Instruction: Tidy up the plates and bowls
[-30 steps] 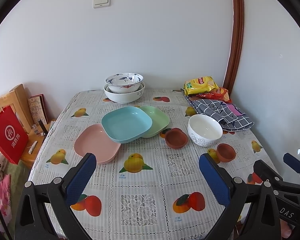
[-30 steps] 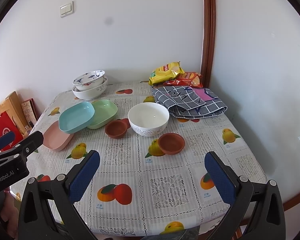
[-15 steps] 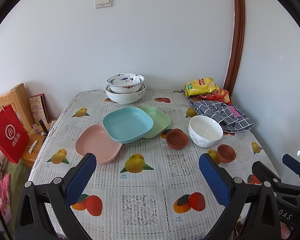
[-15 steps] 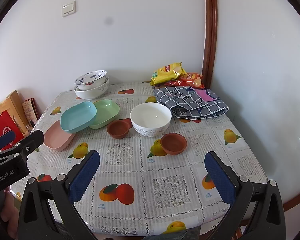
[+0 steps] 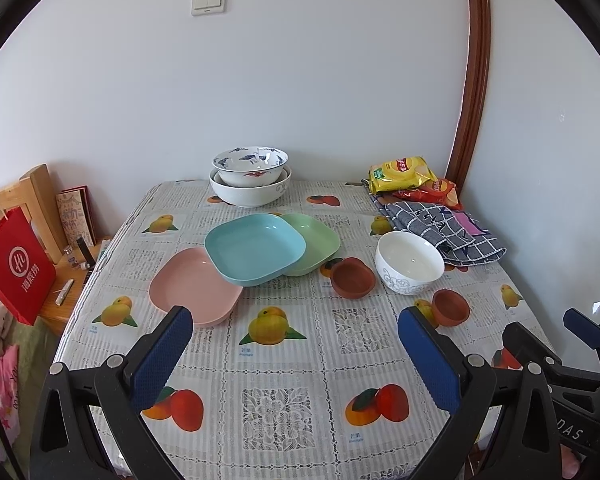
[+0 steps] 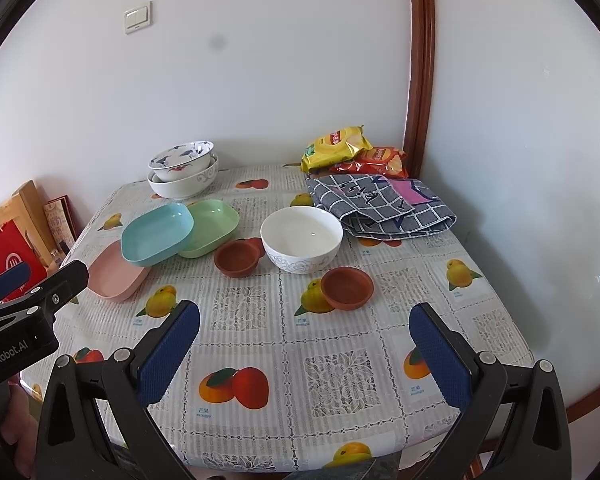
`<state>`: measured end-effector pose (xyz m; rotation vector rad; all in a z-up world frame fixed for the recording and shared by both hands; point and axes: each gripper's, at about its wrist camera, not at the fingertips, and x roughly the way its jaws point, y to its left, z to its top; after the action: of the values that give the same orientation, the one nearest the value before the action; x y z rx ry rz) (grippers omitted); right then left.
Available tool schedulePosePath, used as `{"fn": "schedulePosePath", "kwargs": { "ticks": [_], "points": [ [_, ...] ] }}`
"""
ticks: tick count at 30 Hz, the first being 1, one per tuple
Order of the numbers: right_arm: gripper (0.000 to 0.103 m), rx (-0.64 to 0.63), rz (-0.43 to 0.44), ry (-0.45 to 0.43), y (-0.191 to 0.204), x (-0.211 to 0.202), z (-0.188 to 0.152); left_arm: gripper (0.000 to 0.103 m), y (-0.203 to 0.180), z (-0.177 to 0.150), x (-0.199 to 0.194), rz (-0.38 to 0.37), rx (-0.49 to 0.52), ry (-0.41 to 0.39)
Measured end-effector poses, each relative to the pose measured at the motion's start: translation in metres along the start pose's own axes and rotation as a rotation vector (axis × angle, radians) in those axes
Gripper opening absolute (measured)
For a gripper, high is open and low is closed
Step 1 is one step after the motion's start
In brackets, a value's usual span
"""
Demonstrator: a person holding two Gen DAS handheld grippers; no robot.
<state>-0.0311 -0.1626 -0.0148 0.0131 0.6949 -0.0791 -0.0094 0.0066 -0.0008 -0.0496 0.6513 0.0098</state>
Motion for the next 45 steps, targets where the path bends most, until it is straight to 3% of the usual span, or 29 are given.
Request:
{"fn": "schedulePosePath", "kwargs": {
  "ticks": [27, 29, 39, 45],
  "points": [
    [0.103, -0.014, -0.004, 0.004, 0.003, -0.001, 0.0, 0.103, 0.002, -0.003, 0.004, -0.023, 0.018, 0.004],
    [0.103, -0.02, -0.013, -0.001, 0.004, 0.001, -0.001, 0.103, 0.001, -0.004, 0.007, -0.006, 0.032, 0.012],
    [0.103, -0.052, -0.012, 0.016, 0.016, 0.018, 0.0, 0.103, 0.005, -0.007, 0.025, -0.075, 0.017, 0.034],
    [0.103, -0.081, -0.025, 0.02, 0.025, 0.034, 0.002, 0.103, 0.023, -0.005, 0.049, -0.047, 0.024, 0.062]
  ]
}}
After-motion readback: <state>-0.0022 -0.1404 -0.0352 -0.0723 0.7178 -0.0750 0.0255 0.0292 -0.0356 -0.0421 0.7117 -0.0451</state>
